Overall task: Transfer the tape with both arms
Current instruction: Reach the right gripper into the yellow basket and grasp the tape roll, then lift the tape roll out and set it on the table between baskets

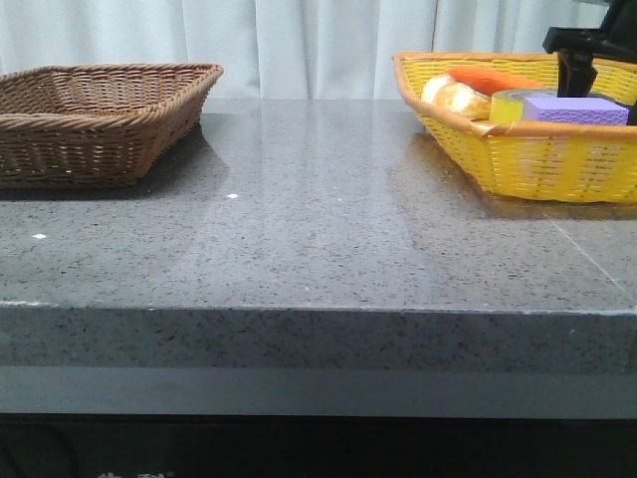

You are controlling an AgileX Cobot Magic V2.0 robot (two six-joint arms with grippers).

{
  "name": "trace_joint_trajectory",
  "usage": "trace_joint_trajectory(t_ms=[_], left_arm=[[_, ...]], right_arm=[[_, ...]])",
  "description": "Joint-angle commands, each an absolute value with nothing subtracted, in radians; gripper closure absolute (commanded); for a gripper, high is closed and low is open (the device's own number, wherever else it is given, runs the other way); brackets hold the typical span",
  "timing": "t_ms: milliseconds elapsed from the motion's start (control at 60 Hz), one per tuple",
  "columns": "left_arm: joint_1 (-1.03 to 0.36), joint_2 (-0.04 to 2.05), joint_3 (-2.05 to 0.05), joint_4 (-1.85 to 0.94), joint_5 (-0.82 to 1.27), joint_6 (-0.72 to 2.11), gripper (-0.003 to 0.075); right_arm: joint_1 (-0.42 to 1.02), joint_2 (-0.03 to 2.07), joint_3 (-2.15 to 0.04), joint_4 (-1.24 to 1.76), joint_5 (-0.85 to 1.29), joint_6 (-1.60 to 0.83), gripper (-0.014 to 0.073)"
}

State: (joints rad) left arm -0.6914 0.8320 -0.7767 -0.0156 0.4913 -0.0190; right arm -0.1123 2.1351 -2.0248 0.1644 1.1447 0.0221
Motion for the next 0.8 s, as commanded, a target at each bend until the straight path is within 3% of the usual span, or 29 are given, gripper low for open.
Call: trace_joint_trajectory(t_ms=[0,100,233,350,783], left_arm=[[-0.7,0.831,-0.808,-0.024,0.414,-0.018,0.0123],[-0.7,0.831,-0.808,-0.024,0.414,-0.018,0.0123],[-0.7,0.831,-0.808,-0.024,0.414,-0.018,0.0123],[-0.7,0.831,-0.808,-0.024,0.414,-0.018,0.0123],[-0.7,0.831,-0.808,-0.024,0.414,-0.018,0.0123]], right_arm=[[-0.117,2.076,-2.062,0.179,1.116,0.019,0.0028],[-0.117,2.076,-2.062,0.179,1.117,0.019,0.0118],[-0.117,2.076,-2.062,0.179,1.117,0.019,0.0339],[-0.117,2.076,-2.062,0.179,1.117,0.019,0.0419],[-0.117,2.068,-2.206,0.185,1.26,0.019,0.043]])
